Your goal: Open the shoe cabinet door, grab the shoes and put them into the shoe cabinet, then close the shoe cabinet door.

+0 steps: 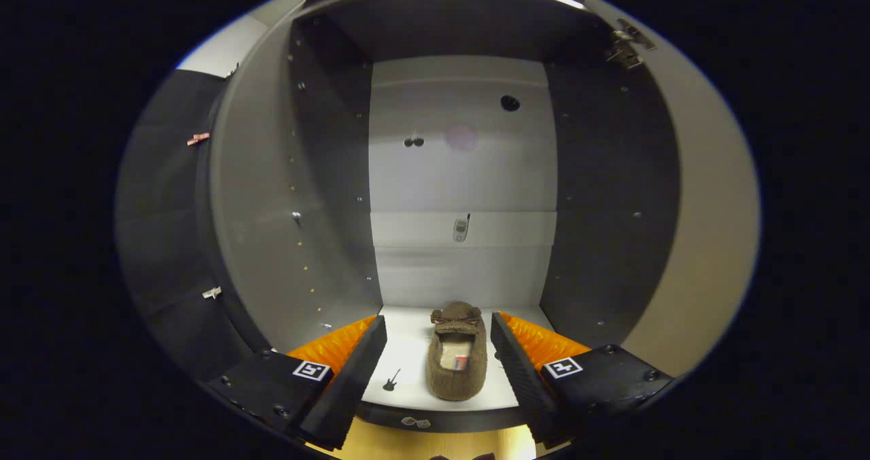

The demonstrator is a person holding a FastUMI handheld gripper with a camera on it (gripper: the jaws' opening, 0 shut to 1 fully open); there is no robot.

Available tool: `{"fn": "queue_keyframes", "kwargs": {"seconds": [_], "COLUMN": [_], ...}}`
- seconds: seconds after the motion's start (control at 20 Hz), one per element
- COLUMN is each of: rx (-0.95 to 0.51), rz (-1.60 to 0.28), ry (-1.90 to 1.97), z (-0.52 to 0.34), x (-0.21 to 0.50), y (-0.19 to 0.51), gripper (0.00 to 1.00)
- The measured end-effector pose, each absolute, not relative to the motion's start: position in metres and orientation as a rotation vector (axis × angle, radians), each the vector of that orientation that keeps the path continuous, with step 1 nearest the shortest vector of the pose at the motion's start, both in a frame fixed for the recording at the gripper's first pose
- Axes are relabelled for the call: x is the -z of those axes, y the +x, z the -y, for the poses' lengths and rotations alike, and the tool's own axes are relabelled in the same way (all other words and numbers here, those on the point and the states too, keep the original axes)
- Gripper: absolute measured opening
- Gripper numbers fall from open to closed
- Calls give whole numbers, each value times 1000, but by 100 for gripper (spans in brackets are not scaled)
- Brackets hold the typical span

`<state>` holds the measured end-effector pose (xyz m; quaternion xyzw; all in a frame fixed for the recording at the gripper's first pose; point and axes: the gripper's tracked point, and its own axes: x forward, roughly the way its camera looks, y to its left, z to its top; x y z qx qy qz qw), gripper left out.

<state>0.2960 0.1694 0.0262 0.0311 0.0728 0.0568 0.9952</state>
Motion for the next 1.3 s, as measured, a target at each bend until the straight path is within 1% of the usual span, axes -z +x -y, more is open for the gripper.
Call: {"fn": "queue_keyframes", "kwargs": {"seconds": [0.35,0.65,1.0,1.15,1.3], "rx": [-132,-127,-134,-137,-144], "rz": [-28,20,5,37,21], "ry": [60,98,68,88,81], "z": [-153,-123,-96,-87,-77], "x": [-62,-82,-75,-78,-61], "y": [203,125,41,4,-27], "gripper": [98,98,98,98,98]}}
